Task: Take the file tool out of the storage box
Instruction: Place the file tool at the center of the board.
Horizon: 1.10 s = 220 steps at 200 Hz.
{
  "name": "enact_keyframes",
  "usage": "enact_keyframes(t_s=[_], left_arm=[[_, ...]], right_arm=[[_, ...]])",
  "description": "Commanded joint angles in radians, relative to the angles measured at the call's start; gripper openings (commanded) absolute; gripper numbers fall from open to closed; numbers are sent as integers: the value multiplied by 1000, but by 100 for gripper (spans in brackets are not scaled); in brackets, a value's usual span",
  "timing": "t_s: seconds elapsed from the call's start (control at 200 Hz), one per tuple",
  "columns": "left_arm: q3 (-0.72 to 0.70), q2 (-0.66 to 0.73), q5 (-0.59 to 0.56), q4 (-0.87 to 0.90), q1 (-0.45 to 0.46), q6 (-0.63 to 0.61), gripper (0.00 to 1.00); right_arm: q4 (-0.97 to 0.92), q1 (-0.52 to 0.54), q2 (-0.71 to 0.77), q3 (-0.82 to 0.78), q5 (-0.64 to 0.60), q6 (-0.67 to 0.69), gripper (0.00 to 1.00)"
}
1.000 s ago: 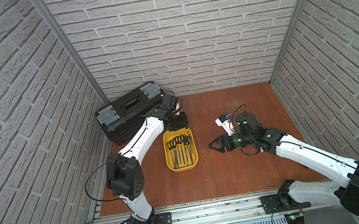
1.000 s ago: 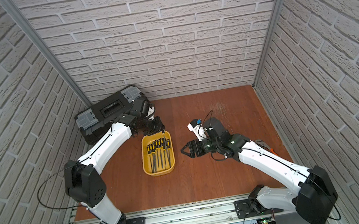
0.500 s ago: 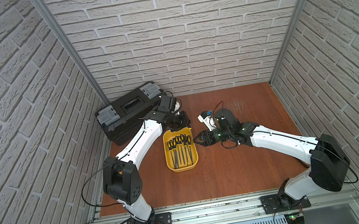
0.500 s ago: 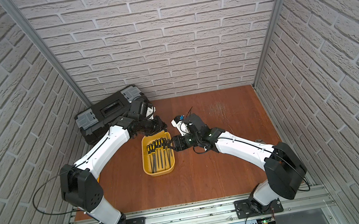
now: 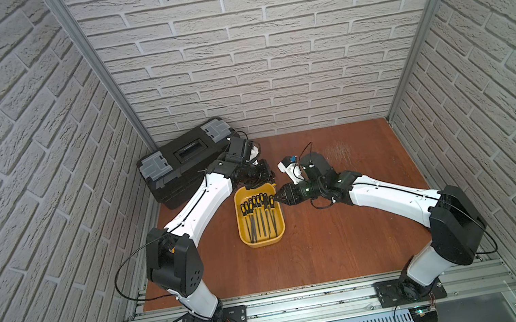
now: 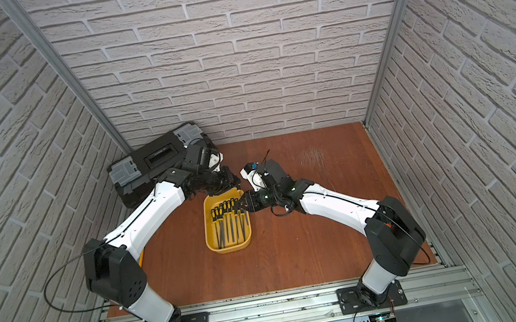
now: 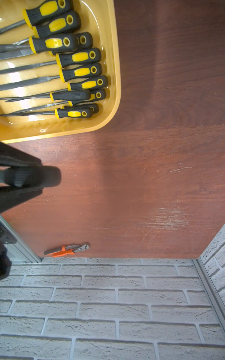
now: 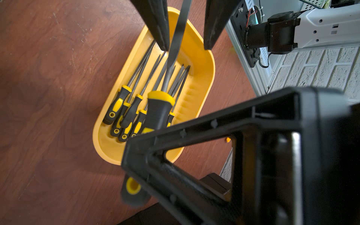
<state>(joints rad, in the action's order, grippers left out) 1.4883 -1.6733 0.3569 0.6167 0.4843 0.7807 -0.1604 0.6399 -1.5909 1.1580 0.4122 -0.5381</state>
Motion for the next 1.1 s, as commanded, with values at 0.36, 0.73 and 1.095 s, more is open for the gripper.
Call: enact_keyframes(t_s=[0.36,0.73,1.095], left_arm=[[-15,50,13,-26,-12,5,17],[-25,55,14,-31,-13,9,17],[-28,53,14,-32,-18,9,26]], right_arm=[[40,7,-7,6,12,7,21],[34,7,-6,6,12,9,13],[25,7,5,7,3,13,10]])
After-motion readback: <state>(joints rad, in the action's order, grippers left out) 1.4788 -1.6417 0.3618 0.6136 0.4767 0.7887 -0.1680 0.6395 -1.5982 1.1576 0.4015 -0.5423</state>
